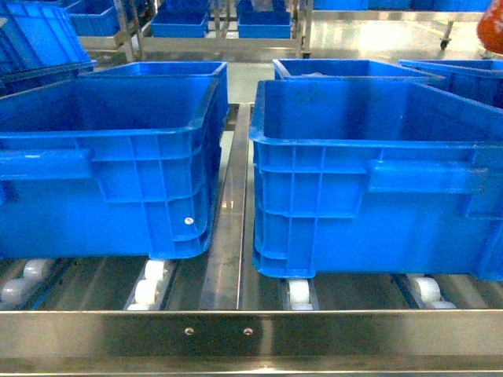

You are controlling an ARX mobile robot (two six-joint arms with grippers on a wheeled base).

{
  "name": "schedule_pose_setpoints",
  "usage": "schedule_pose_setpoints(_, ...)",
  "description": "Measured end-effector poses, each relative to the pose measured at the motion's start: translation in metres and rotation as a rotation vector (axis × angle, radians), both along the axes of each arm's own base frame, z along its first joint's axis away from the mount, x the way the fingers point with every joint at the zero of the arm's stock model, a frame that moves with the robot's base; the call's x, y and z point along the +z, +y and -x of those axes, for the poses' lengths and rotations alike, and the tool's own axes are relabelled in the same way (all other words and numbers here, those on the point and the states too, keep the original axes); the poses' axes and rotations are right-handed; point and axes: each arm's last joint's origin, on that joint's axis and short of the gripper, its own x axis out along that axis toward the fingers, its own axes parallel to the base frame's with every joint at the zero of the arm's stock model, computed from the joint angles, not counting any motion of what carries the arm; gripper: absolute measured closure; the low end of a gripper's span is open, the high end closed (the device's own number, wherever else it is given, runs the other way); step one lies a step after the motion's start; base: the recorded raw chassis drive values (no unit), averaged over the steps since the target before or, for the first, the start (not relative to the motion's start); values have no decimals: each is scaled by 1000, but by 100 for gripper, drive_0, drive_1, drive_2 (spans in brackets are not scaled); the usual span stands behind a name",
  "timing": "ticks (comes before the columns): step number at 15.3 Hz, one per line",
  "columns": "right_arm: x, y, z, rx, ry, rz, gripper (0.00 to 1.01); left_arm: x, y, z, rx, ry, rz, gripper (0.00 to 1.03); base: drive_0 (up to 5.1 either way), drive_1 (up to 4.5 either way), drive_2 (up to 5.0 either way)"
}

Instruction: Sort blue parts and orange caps into right shelf containers

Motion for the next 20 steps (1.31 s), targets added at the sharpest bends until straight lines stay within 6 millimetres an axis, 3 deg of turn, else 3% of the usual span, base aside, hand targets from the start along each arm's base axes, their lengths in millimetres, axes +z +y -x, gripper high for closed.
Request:
schedule_pose_setpoints(1,-40,5,-42,-24,139,10,30,0,0,0,0,0,0,59,0,0,0)
schedule_pose_setpoints(3,-32,6,-10,24,97,-1,2,0,0,0,0,0,0,59,0,0,0)
schedule_pose_setpoints(4,-29,8,6,47,74,-1,3,-1,-1,0,18,29,-15,59,0,0,0)
schedule_pose_setpoints(5,-33,9,9,57,92,6,3,1,-2,-7,119,89,-84,59,0,0,0)
schedule_pose_setpoints(8,-42,8,7,55,122,13,3,40,-17,-59,91,-46,-126,59,0,0,0)
schedule_pose_setpoints(10,-42,8,7,55,125,14,3,52,-27,-100,32,-89,-128,59,0,0,0)
schedule_pose_setpoints(13,-42,8,7,55,125,14,3,43,-43,-186,-26,-73,-122,57,0,0,0)
schedule_pose_setpoints(14,-42,8,7,55,125,14,3,39,-46,-202,-13,-83,-123,46,0,0,0)
schedule_pose_setpoints(15,-42,8,7,55,125,14,3,29,-48,-204,-20,-57,-123,30,0,0,0)
schedule_pose_setpoints(17,-42,8,7,55,125,14,3,30,-45,-176,12,-73,-131,6,0,0,0)
schedule_pose_setpoints(19,-42,8,7,55,125,14,3,53,-34,-124,62,-184,-125,5,0,0,0)
schedule_pose_setpoints(20,-42,8,7,55,124,14,3,52,-28,-99,86,-187,-120,5,0,0,0)
